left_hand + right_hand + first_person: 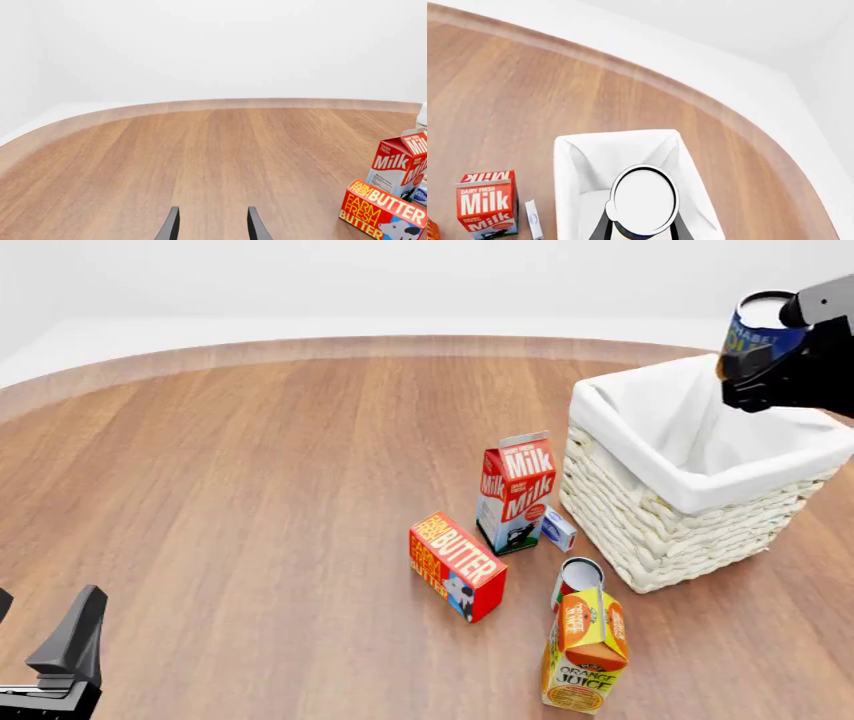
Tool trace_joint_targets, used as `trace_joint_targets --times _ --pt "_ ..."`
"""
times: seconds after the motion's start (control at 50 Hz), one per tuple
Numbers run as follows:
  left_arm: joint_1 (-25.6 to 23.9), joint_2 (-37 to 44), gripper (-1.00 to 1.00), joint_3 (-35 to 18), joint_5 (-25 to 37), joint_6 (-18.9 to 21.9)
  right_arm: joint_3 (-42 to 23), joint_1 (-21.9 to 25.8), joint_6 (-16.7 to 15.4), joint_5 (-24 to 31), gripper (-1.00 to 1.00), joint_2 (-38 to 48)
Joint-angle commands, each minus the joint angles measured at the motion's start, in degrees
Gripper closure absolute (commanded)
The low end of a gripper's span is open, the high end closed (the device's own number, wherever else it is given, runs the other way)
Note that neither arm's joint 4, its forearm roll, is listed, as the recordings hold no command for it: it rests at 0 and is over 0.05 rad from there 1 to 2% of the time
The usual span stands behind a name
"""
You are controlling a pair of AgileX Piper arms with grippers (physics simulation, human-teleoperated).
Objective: Pick up the alphabet soup, and put it in the basket.
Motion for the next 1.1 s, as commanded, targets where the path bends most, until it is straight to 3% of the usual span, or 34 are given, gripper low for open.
trace_joint_targets --times 0.02,0.78,1.1 --pt "0.0 0.0 -1.0 0.0 0.0 0.0 -2.03 0.26 0.41 0.95 1.0 1.51" --pt "0.0 0.0 -1.0 0.0 0.0 0.0 -7.65 -0.23 -3.41 3.62 1.0 10.68" --pt "0.0 0.0 -1.0 0.0 0.0 0.0 -6.61 -0.17 -3.87 2.0 1.0 13.9"
